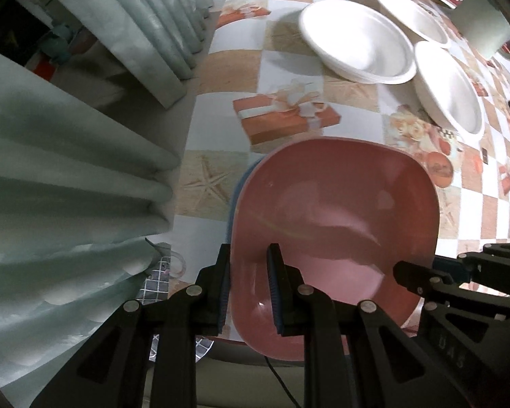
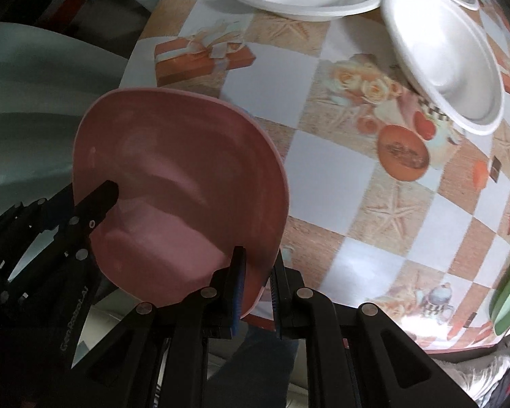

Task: Organize plates and bowls
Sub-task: 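Lift the pink plate with both grippers and carry it toward the blue plate, then lower the pink plate onto the blue plate and open both grippers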

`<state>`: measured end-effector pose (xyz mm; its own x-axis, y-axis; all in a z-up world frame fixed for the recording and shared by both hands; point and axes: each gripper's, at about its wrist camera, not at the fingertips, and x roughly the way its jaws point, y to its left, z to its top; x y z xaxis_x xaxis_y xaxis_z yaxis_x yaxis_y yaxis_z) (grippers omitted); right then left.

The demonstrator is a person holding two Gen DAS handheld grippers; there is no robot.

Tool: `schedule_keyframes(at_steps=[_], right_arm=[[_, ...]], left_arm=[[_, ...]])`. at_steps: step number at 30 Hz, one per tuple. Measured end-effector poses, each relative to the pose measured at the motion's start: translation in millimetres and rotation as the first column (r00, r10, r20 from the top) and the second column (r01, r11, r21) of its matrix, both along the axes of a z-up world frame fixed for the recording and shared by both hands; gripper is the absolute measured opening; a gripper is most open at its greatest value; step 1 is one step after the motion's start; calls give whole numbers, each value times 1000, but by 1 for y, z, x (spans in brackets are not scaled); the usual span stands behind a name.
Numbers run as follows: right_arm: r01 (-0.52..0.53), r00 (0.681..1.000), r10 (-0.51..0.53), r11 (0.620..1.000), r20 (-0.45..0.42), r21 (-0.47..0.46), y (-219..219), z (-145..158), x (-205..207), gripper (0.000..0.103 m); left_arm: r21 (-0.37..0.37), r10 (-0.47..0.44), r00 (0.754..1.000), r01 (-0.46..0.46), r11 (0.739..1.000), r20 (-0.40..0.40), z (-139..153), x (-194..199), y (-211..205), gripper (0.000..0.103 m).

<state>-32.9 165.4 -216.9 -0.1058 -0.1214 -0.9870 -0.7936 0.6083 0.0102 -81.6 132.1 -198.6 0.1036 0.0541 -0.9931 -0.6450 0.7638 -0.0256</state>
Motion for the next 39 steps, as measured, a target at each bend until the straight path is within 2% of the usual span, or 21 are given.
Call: schedule_keyframes(at_steps=[2,3,5,7,9,11,12,14,16,18,20,21,22,26,30,35,37,39], right_arm=[[0,1000,0,1000,-4,-3,10,-6,-3,15],[0,1000,0,1000,-9,-1,-3,-2,1,15],[-4,1000,4,1000,-20,9,8,-5,-3,15],[-17,1000,17,1000,-15,5,4,-4,6,16],[-24,1000,24,1000,-4,7,9,-3,5,16],[-17,1000,17,1000,-8,10,10,-1,5,20],[-13,1000,13,1000,-10,10,8,1,8,34],[-11,1000,11,1000,23,0,4,5,14,76],[-8,1000,7,1000,26,29,-13,8,28,95],[-18,999,16,999,39,43,-19,15,32,102],[-49,997,46,998,58,49,-24,25,35,102],[-54,997,51,998,60,45,-29,26,36,102],[-56,997,54,998,62,41,-36,32,39,102],[-37,996,33,999,86,40,-62,43,51,102],[8,996,-9,1000,90,10,-117,50,65,102],[94,993,-97,995,68,43,-151,61,78,102],[117,989,-122,991,82,69,-187,67,103,102],[132,986,-139,988,90,81,-197,73,113,102]], left_arm=[[1,2,1000,-2,1000,0,-4,1,0,21],[2,3,1000,-3,1000,1,-7,2,-1,25],[-11,9,1000,-9,1000,16,-8,1,0,35],[-14,17,999,-16,1000,35,-8,3,0,64],[7,19,999,-19,1000,51,-4,-2,0,77],[25,5,998,-7,1000,56,-2,-7,-3,79],[32,0,999,-2,999,48,-3,-7,-4,80],[40,14,1000,-13,999,-20,-9,-5,2,80],[3,51,999,-51,999,-12,-11,-11,2,81],[6,72,997,-71,997,-9,-5,-18,2,84],[28,68,998,-68,997,-5,-2,-19,0,93],[26,67,998,-67,997,6,1,-18,-2,102],[17,63,998,-63,998,23,4,-18,-5,103],[-3,43,997,-43,999,62,15,-14,-16,103],[-45,-1,996,5,999,89,27,-8,-32,103],[-42,-73,993,77,996,94,41,2,-52,103],[-46,-93,991,97,994,92,44,7,-59,103],[-42,-120,989,124,991,86,47,10,-66,103]])
